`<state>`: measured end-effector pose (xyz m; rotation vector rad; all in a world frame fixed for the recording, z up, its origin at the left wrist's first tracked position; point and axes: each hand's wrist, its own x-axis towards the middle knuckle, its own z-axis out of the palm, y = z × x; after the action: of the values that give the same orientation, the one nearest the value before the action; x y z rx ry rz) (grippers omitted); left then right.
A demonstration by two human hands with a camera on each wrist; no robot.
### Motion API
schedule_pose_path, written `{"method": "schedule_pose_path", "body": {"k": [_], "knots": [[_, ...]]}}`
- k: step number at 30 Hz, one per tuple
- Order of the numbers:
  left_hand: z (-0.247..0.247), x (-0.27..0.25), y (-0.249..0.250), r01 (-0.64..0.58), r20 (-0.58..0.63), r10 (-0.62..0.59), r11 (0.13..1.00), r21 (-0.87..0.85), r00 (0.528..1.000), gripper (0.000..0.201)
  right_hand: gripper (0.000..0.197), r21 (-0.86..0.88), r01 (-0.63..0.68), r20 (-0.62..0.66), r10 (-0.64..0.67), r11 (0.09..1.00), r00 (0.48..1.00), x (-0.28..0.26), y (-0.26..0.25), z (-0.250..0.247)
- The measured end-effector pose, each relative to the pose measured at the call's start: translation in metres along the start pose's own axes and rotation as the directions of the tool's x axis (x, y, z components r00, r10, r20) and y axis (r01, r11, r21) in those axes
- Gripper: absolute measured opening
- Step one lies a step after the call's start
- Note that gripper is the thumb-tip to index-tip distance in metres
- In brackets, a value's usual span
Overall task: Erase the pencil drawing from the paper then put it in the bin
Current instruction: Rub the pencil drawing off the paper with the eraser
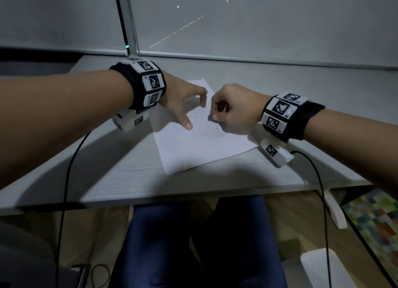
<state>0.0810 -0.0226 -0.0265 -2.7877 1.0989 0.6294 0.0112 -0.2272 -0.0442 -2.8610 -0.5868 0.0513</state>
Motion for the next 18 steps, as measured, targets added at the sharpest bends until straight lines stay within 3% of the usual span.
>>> {"method": "schedule_pose_path", "body": {"k": [4,6,11,14,18], "knots": [[0.001,-0.001,-0.001,-0.025,-0.092,0.029,0.999,0.039,0.995,0.059,0.009,-0.057,-0.058,-0.005,0.057,0.997,0.998,0.001,0.004,0.005],[0.005,-0.004,-0.003,-0.036,-0.116,0.04,0.999,0.033,0.993,0.056,0.01,-0.06,-0.075,-0.031,0.073,0.995,0.997,0.003,0.005,0.006],[0.018,-0.013,0.006,0.028,-0.055,-0.027,0.999,0.02,0.998,0.117,0.01,0.014,-0.023,-0.062,0.023,1.0,0.998,0.015,0.001,0.002],[0.025,-0.009,0.005,0.013,-0.076,-0.013,1.0,-0.001,0.997,0.12,0.007,0.083,0.038,-0.078,-0.032,0.996,0.996,0.023,-0.006,0.004],[0.027,-0.008,0.004,0.035,-0.053,-0.035,0.999,-0.011,0.998,0.117,0.007,0.057,0.023,-0.07,-0.019,0.998,0.997,0.023,-0.01,0.018]]}}
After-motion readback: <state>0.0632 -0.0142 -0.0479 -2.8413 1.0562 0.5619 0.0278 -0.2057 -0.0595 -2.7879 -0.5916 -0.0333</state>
